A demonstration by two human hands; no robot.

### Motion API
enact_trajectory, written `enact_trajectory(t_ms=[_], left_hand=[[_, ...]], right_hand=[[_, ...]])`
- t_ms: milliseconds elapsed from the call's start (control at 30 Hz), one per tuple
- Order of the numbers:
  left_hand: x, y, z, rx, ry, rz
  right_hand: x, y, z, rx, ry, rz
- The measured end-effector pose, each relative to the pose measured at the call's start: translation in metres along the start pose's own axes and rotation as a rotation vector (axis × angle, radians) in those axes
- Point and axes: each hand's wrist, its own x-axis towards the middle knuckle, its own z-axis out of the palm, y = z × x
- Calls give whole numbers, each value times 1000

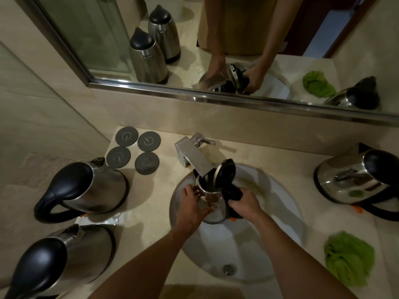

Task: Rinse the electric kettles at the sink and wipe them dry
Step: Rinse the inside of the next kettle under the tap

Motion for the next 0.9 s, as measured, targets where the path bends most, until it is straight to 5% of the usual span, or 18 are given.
enact_trajectory(t_ms=[900], left_hand=[[-3,-8,-11,-23,75,28]], right_hand=[[-3,-2,16,73,55,-36]])
